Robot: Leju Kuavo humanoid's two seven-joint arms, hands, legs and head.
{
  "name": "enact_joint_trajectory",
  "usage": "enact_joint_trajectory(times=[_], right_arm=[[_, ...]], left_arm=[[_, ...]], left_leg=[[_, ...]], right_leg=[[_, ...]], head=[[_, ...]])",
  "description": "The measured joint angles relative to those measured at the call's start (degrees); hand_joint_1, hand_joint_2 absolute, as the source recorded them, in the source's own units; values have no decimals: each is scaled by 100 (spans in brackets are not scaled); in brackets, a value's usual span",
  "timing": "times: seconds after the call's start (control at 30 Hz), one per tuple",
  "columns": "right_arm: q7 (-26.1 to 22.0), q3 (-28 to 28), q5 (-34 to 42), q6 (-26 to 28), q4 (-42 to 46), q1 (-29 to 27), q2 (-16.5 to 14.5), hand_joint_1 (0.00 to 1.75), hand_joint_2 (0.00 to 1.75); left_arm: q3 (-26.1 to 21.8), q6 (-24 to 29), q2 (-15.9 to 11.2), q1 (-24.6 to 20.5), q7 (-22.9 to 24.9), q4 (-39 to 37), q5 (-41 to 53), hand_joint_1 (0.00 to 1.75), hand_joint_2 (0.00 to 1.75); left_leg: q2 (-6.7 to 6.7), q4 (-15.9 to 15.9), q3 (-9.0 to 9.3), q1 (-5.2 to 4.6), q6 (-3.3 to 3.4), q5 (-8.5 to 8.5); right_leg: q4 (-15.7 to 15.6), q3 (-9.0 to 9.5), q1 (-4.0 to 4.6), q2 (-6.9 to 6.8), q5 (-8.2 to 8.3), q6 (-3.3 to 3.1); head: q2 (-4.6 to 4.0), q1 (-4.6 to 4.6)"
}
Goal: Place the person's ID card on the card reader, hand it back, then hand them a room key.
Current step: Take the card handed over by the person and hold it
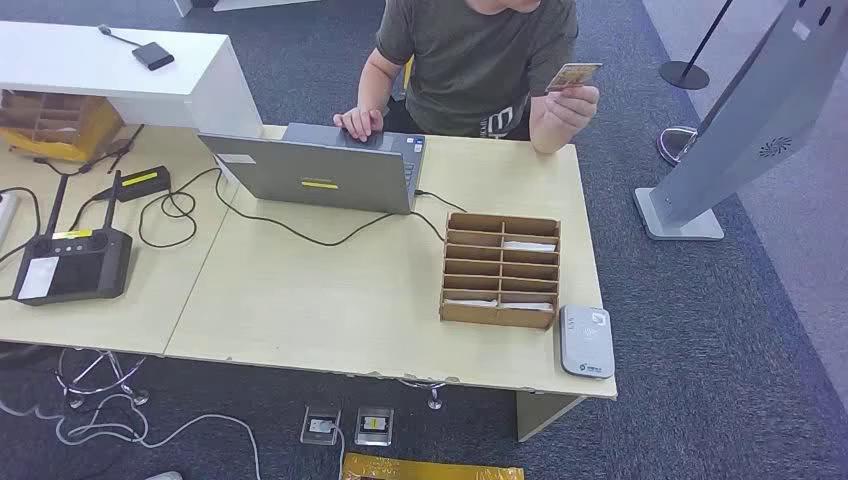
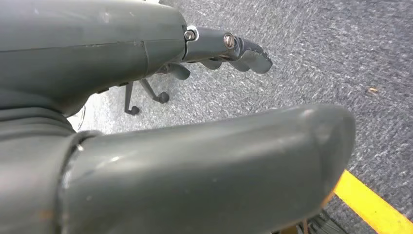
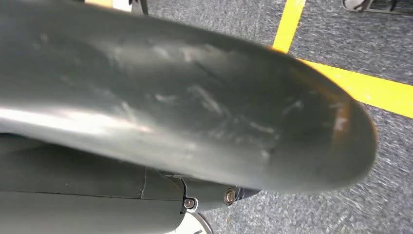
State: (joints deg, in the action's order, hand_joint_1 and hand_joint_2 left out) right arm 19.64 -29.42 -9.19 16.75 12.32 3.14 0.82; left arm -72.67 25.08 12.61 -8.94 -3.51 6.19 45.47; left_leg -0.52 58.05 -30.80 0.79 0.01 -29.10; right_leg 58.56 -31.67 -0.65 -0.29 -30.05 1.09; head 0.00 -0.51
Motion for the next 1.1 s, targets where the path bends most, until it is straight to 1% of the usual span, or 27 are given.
enact_joint_trajectory(times=[0.23, 0.4, 0.53, 0.7, 0.8, 0.87, 0.93, 1.0, 1.03, 1.07, 1.1], right_arm=[[-221, 4, 220, 113, 1, -1, 6, 0, 0], [-393, 33, 464, 373, -1, -2, 6, 0, 0], [-515, 107, 627, 563, 0, -2, 9, 0, 0], [-523, 226, 851, 731, 0, -2, 18, 0, 0], [-534, 310, 985, 846, -1, -2, 20, 0, 0], [-578, 428, 1196, 1015, -1, -2, 21, 0, 0], [-642, 607, 1527, 1314, -1, -1, 24, 0, 0], [-842, 836, 1891, 1723, -15, 1, 41, 0, 0], [-1066, 975, 2051, 1917, -43, 8, 65, 0, 0], [-1401, 1141, 2196, 2069, -99, 18, 110, 0, 0], [-1858, 1355, 2353, 2177, -187, 30, 185, 0, 0]], left_arm=[[0, -13, -21, 0, -199, 0, 23, 0, 0], [0, -97, -49, 0, -307, 0, 49, 0, 0], [0, -119, -70, 0, -307, 0, 63, 0, 0], [0, -123, -84, 1, -295, 0, 40, 0, 0], [-1, -132, -88, 1, -197, 0, 1, 0, 0], [-3, -104, -87, 1, -124, 0, -94, 0, 0], [-5, -49, -82, 1, -110, 0, -274, 0, 0], [-5, 4, -74, 1, -172, 0, -484, 0, 0], [-5, 27, -71, 1, -229, 0, -576, 0, 0], [-4, 46, -69, 0, -299, 0, -643, 0, 0], [-3, 63, -68, 0, -382, 0, -692, 0, 0]], left_leg=[[0, 0, 0, 0, 0, 0], [0, 0, 0, 0, 0, 0], [0, 0, 0, 0, 0, 0], [0, 0, 0, 0, 0, 0], [0, 0, 0, 0, 0, 0], [0, 0, 0, 0, 0, 0], [0, 0, 0, 0, 0, 0], [0, 0, 0, -2, 0, 0], [0, 0, 0, -4, 1, 0], [0, 0, 1, -7, 1, -1], [0, 0, 1, -11, 2, -1]], right_leg=[[0, 0, 0, 0, 0, 0], [0, 0, 0, 0, 0, 0], [0, 0, 0, 0, 0, 0], [0, 0, 0, 0, 0, 0], [0, 0, 0, 0, 0, 0], [0, 0, 0, 0, 0, 0], [0, 0, 0, 0, 0, 0], [-1, 0, -2, 0, 0, 0], [-1, -1, -4, 0, 0, 0], [-1, -2, -7, 0, 0, 0], [-2, -2, -10, -1, 0, 1]], head=[[0, -1], [0, -1], [0, -1], [0, -1], [0, -1], [0, -1], [0, -1], [0, -1], [0, 0], [0, 2], [0, 2]])
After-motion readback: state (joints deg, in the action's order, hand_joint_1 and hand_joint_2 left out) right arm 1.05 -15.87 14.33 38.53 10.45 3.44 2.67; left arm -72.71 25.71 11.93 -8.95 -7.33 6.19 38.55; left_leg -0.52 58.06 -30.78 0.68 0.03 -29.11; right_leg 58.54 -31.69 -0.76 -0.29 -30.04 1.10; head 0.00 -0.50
